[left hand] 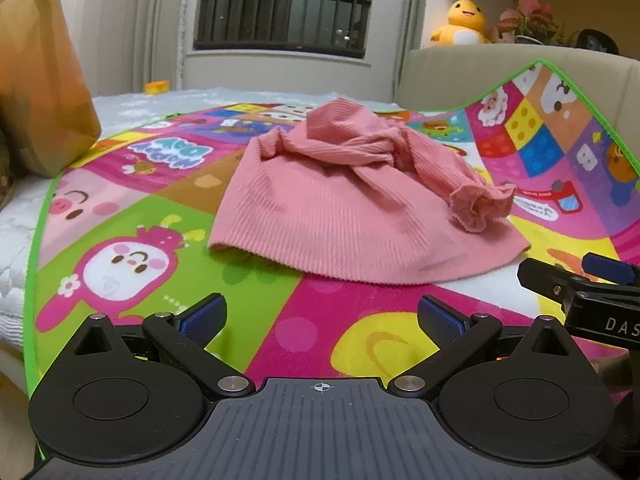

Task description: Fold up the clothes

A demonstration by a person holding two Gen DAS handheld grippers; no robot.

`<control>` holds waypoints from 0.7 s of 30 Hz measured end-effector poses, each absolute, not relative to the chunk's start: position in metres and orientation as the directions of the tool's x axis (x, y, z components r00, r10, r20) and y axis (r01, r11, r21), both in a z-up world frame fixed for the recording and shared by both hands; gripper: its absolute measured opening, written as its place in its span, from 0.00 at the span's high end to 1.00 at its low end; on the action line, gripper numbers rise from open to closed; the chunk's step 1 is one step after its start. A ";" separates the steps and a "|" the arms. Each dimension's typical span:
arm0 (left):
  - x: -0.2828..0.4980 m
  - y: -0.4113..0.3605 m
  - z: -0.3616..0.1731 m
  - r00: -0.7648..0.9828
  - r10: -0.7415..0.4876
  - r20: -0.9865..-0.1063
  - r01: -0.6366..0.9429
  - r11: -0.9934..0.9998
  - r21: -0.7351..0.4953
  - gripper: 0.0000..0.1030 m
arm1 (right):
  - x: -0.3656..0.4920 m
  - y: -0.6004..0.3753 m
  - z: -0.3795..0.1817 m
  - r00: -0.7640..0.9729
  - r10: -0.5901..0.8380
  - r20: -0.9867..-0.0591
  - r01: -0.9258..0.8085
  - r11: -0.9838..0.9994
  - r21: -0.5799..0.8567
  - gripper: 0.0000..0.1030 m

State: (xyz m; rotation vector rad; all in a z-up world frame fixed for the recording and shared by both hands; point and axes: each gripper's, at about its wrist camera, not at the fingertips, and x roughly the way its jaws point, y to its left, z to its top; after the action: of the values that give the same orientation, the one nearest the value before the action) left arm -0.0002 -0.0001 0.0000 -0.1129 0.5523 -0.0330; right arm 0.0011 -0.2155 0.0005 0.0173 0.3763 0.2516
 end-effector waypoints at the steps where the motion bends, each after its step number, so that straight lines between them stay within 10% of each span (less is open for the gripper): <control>1: 0.000 0.000 0.000 0.852 -0.061 -0.520 0.002 0.993 -0.115 0.00 | 0.001 -0.215 0.001 0.901 0.245 -0.358 -0.240 0.969 0.058 0.00; 21: -0.001 0.000 0.000 0.852 -0.067 -0.519 0.007 0.993 -0.116 0.00 | 0.003 -0.207 0.001 0.891 0.249 -0.381 -0.251 0.967 0.046 0.00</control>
State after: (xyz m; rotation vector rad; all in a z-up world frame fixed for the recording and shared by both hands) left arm -0.0013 0.0004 -0.0003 -0.1115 0.5498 -0.0391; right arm 0.0032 -0.2068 0.0012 -0.0043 0.3947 0.2594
